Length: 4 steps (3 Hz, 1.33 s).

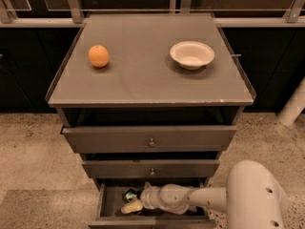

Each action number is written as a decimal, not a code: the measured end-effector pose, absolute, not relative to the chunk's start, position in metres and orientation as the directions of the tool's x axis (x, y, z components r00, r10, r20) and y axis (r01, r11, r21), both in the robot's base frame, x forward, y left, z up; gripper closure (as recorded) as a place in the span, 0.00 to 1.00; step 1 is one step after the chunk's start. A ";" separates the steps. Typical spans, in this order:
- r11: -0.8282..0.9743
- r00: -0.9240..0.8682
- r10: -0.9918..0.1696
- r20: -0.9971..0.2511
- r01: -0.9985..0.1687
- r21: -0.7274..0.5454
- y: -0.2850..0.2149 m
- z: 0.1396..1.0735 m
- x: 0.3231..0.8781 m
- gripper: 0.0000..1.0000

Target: Pick green can from bottom drawer and place on counter

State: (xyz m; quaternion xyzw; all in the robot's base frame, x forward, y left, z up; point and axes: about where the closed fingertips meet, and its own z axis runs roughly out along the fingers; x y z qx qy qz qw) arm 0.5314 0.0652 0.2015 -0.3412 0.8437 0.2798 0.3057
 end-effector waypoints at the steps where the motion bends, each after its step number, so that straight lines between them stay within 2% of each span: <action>1: 0.626 -0.597 -0.408 -0.691 -0.733 0.264 0.065 0.190 0.531 0.00; 4: 0.655 -0.570 -0.446 -0.689 -0.733 0.182 0.095 0.149 0.559 0.00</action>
Offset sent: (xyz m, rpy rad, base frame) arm 0.0261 0.0244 -0.0525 -0.0864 -0.0189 -0.0359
